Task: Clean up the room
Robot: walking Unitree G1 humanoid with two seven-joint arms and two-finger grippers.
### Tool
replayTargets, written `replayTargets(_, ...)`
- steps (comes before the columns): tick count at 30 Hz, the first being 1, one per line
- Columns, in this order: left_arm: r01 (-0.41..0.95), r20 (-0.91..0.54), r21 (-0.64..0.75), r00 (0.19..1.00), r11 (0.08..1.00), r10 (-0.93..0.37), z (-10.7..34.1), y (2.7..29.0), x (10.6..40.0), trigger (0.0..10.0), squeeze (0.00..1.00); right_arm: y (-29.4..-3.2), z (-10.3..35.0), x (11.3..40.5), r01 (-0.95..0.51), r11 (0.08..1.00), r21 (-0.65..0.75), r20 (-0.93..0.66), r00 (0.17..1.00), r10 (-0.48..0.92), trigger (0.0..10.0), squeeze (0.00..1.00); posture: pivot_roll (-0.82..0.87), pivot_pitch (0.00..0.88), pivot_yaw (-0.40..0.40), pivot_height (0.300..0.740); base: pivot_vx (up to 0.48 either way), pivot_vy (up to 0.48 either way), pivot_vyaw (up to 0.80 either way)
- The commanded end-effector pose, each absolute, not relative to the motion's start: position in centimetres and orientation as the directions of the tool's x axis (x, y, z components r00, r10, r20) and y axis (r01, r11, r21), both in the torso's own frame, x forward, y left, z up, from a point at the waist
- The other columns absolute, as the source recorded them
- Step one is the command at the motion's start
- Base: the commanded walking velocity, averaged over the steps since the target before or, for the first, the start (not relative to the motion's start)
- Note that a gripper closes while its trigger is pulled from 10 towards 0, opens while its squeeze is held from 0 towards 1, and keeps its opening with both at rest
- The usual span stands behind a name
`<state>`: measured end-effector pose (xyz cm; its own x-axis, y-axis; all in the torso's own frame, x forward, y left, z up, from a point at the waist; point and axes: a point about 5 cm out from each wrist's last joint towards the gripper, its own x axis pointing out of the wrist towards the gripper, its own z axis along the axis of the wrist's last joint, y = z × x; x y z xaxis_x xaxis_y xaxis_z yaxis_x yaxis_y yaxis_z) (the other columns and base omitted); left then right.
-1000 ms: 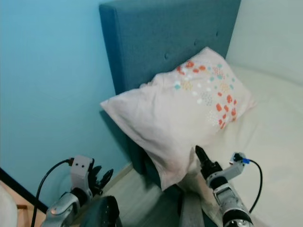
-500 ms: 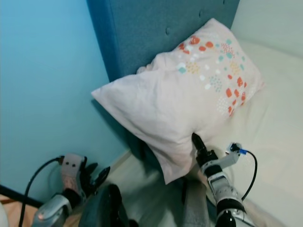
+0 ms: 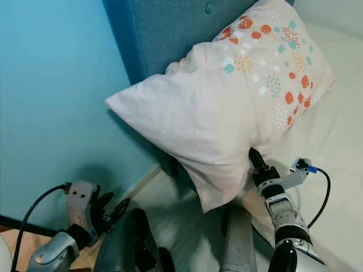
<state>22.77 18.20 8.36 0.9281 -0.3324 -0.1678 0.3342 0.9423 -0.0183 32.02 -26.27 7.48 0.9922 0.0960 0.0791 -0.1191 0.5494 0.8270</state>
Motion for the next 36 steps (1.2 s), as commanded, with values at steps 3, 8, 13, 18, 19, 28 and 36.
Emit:
replayTargets(3,0.325,-0.196,-0.036,0.925,0.945,-0.326,8.3,18.2,22.5,10.0,0.0,-27.5,6.9,31.0,-0.093,0.545,0.833,0.066,0.995,0.07,0.0,0.0,0.1,0.327,0.059,0.49,0.0,0.0,0.0)
replayTargets(8,0.33,-0.191,-0.041,0.924,0.943,-0.332,8.6,17.8,22.9,10.0,0.0,-27.7,7.3,31.2,-0.11,0.547,0.83,0.081,0.994,0.076,0.0,0.0,0.1,0.31,0.056,0.49,0.0,0.0,0.0)
replayTargets(13,0.33,-0.186,-0.041,0.925,0.943,-0.332,8.9,17.6,23.1,10.0,0.0,-27.3,7.7,31.6,-0.133,0.548,0.826,0.098,0.991,0.093,0.0,0.0,0.11,0.303,0.053,0.49,0.0,0.0,0.0)
replayTargets(18,0.328,-0.172,-0.045,0.928,0.943,-0.331,9.2,17.1,23.7,10.0,0.0,-26.1,7.8,32.2,-0.166,0.555,0.815,0.091,0.983,0.16,0.0,0.0,0.1,0.283,0.041,0.49,0.0,0.0,0.0)
replayTargets(19,0.329,-0.171,-0.046,0.928,0.943,-0.332,9.2,17.1,23.7,10.0,0.0,-25.7,7.7,32.2,-0.177,0.564,0.807,0.083,0.978,0.189,0.0,0.0,0.1,0.283,0.041,0.49,0.0,0.0,0.0)
replayTargets(28,0.337,-0.168,-0.056,0.925,0.94,-0.341,9.2,16.5,23.9,10.0,0.0,-25.4,5.6,30.0,-0.19,0.511,0.838,0.098,0.975,0.201,10.0,1.0,0.09,0.266,0.039,0.49,0.0,0.0,0.0)
replayTargets(36,0.356,-0.165,-0.06,0.918,0.933,-0.361,9.7,16.5,23.5,10.0,0.0,-26.0,5.2,25.9,-0.367,0.417,0.831,0.267,0.922,0.28,10.0,1.0,0.1,0.293,0.064,0.49,0.0,0.0,0.0)
